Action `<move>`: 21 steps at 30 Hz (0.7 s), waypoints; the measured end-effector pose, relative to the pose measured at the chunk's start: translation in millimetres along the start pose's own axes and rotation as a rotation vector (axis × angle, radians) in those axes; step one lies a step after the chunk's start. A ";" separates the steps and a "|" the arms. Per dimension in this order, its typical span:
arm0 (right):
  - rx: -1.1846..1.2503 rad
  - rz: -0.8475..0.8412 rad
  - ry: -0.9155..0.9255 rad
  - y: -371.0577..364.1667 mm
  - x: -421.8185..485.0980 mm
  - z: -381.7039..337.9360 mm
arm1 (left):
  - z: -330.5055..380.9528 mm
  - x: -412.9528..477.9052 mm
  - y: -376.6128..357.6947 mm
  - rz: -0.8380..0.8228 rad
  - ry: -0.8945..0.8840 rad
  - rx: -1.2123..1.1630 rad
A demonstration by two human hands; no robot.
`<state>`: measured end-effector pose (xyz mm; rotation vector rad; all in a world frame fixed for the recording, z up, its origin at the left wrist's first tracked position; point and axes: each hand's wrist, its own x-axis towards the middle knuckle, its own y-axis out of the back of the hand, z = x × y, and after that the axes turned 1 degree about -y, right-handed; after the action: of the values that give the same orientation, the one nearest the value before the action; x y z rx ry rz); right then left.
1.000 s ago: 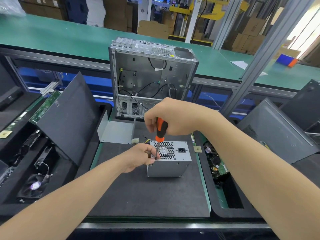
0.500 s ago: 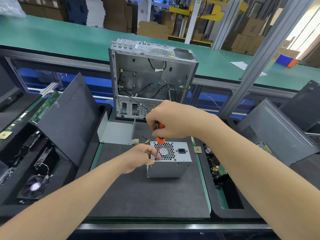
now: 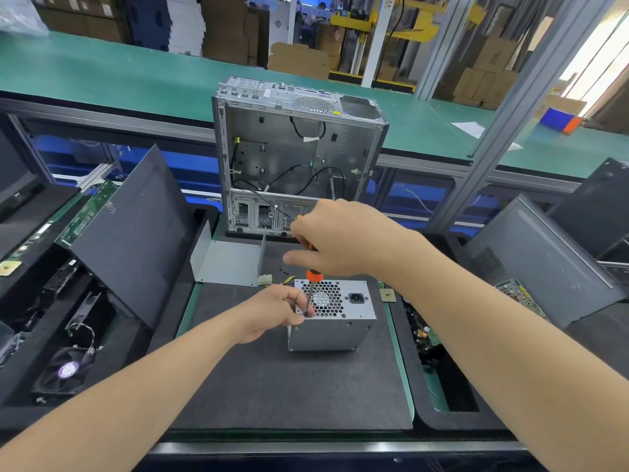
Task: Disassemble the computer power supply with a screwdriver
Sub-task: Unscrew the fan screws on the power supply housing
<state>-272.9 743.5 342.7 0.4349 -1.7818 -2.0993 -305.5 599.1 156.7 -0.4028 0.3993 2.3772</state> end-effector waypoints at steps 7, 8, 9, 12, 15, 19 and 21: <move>0.200 -0.093 0.094 8.0 0.0 5.8 | -2.8 -0.1 0.7 -0.005 -0.037 -0.010; 0.219 -0.098 0.102 10.2 -1.5 7.7 | -2.8 -0.6 0.7 -0.007 -0.045 -0.015; 0.236 -0.105 0.109 12.1 -2.8 9.4 | -2.7 -1.0 0.7 -0.009 -0.054 -0.019; 0.273 -0.126 0.107 14.3 -6.1 11.9 | -3.2 -1.9 1.8 -0.021 -0.066 -0.023; 0.311 -0.114 0.073 12.7 -8.0 13.4 | -3.1 -2.3 3.0 -0.036 -0.060 -0.024; 0.309 -0.101 0.062 13.3 -9.4 15.5 | -4.4 -2.1 5.2 -0.054 -0.073 0.034; 0.309 -0.101 0.059 13.9 -9.8 16.1 | -4.1 -2.0 5.9 -0.061 -0.076 0.049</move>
<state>-270.5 760.1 359.0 0.6734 -2.0956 -1.8542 -307.3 592.1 154.7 -0.2966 0.4039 2.3105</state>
